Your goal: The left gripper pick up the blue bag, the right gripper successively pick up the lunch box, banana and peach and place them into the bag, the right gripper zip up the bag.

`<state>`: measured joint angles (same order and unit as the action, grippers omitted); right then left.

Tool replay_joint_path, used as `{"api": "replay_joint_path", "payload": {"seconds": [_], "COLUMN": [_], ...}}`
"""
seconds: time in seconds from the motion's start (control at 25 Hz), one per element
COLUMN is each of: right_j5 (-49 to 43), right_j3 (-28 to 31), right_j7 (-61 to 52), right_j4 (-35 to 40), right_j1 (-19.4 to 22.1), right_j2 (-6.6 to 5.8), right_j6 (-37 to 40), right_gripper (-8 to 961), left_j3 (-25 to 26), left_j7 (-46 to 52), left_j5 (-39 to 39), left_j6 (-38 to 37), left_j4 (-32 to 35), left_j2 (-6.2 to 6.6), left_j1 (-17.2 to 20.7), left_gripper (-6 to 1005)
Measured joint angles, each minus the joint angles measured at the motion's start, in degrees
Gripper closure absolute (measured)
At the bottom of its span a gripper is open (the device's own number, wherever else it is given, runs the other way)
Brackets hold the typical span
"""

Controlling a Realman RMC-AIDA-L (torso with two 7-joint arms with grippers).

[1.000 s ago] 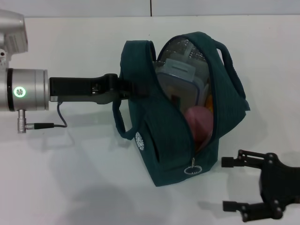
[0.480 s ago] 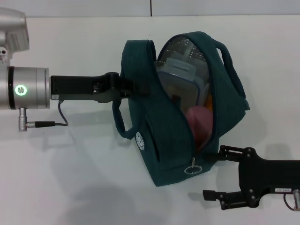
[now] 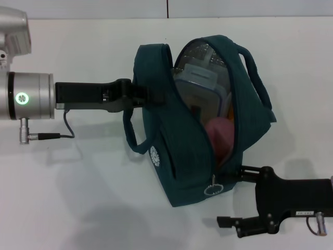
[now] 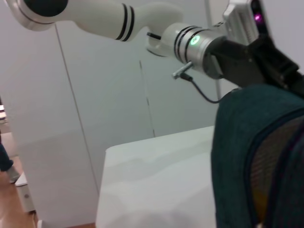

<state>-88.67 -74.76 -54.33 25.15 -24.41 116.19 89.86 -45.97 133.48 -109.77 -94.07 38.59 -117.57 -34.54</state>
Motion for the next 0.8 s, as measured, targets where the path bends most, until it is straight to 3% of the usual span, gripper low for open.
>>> {"api": "replay_joint_path", "payload": {"seconds": [0.8], "right_j5": [6.04], "right_j3": [-5.82], "right_j7": [-0.02], "right_j4": [-1.54], "right_j1": [0.06], "right_j2": [0.0], "right_j6": [-3.09], "right_gripper": [226], "left_j3": [0.0], "left_j7": [-0.06], "left_j5": [0.01], "left_j6": [0.03], "left_j4": [-0.01], "left_j2": [0.06], "left_j1": [0.0], "left_gripper": [943]}}
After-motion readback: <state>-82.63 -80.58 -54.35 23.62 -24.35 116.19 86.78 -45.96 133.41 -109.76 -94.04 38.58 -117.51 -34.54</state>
